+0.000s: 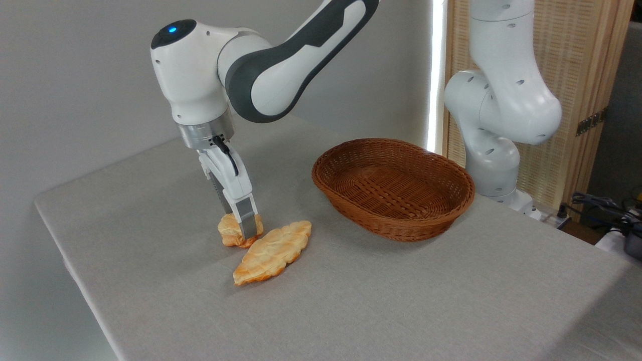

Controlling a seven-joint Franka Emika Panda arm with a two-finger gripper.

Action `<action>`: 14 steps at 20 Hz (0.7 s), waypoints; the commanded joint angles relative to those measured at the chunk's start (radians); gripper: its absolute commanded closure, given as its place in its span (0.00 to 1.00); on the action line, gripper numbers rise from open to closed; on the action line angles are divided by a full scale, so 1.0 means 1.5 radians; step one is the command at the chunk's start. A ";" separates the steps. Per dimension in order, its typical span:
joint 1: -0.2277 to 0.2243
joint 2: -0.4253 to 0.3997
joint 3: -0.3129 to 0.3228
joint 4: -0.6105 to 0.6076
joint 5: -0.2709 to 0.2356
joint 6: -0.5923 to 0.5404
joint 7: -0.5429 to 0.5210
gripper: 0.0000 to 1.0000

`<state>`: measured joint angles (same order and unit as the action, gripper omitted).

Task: Put bread into the basket
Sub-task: 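Lower the open gripper onto the small round bun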

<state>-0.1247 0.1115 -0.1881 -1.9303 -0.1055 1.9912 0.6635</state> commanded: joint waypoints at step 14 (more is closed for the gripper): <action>-0.006 -0.002 0.004 0.002 0.005 0.015 0.026 0.49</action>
<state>-0.1272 0.1163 -0.1886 -1.9300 -0.1054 1.9987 0.6895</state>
